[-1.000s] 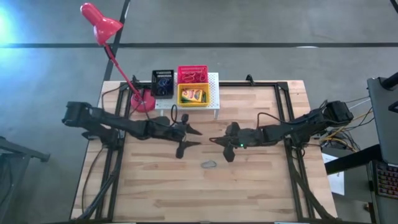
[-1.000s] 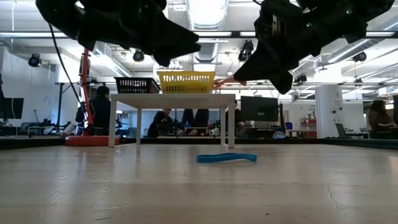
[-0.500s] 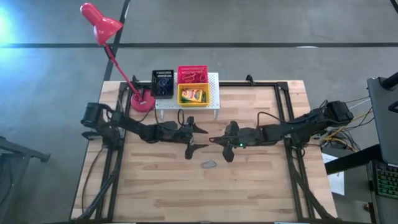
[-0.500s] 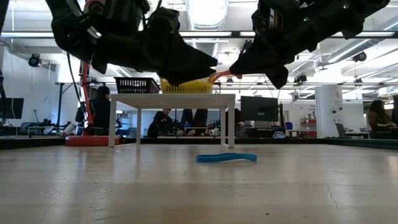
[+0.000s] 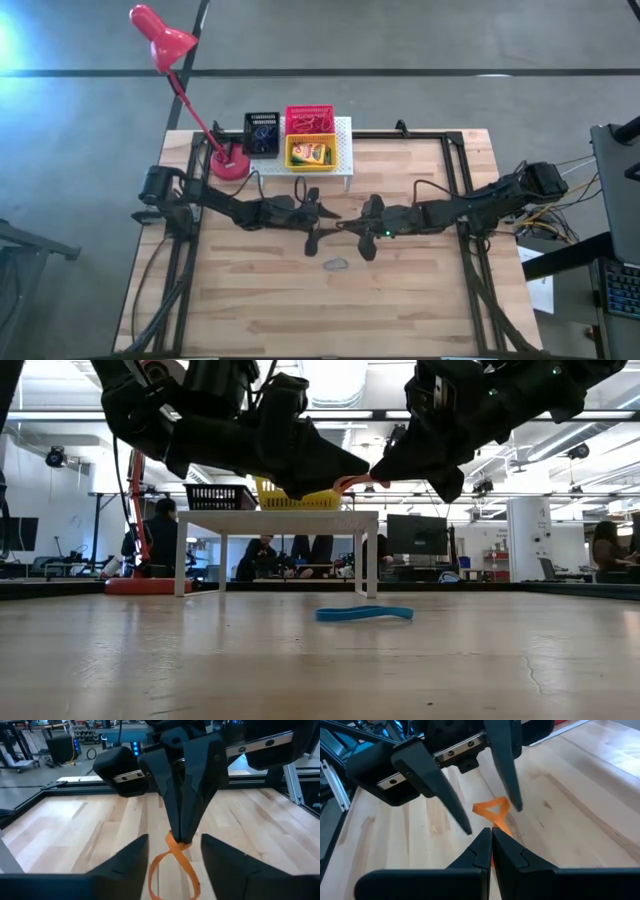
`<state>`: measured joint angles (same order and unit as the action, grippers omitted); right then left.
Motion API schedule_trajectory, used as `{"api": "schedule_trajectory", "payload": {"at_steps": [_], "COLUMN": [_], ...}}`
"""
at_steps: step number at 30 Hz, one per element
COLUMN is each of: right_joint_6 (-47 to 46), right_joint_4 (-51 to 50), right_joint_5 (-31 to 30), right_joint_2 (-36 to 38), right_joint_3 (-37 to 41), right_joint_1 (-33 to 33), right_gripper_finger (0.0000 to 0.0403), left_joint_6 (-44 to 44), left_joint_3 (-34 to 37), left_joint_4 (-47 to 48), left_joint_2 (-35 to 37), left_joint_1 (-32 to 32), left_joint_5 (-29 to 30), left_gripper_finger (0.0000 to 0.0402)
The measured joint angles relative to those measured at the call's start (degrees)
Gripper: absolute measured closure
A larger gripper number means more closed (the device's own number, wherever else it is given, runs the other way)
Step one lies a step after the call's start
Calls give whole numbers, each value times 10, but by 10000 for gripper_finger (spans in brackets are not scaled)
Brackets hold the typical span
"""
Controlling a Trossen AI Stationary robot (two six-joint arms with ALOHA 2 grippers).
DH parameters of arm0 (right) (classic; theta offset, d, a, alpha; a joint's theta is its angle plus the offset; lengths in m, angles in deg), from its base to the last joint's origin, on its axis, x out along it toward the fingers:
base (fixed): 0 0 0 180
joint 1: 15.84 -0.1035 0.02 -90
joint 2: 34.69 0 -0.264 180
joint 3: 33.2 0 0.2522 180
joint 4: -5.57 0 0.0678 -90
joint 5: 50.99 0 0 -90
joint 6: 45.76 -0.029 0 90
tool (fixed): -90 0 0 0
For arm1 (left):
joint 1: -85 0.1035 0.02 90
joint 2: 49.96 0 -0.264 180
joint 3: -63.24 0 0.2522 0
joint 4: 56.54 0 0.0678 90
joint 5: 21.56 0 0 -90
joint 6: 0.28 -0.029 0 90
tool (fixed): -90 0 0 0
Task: Pick & Place Office Desk Supplies
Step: Put the orange rubber band into the red bin on the shelf
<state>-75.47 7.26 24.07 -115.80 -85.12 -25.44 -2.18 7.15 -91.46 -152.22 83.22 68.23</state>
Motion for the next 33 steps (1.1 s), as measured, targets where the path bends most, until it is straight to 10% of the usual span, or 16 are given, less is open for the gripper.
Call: {"api": "schedule_trajectory", "payload": {"at_steps": [20,33], "right_joint_6": [-12,37], "right_joint_4": [2,39], "right_joint_5": [35,-98], "right_joint_2": [1,4], "right_joint_3": [0,1], "right_joint_1": [0,-27], "right_gripper_finger": [373,253], "left_joint_6": [-11,-16], "left_joint_3": [-2,-99], "left_joint_4": [70,529], "left_joint_2": [13,303], "left_joint_1": [-1,18], "left_joint_5": [0,113], "left_gripper_finger": [397,399]}}
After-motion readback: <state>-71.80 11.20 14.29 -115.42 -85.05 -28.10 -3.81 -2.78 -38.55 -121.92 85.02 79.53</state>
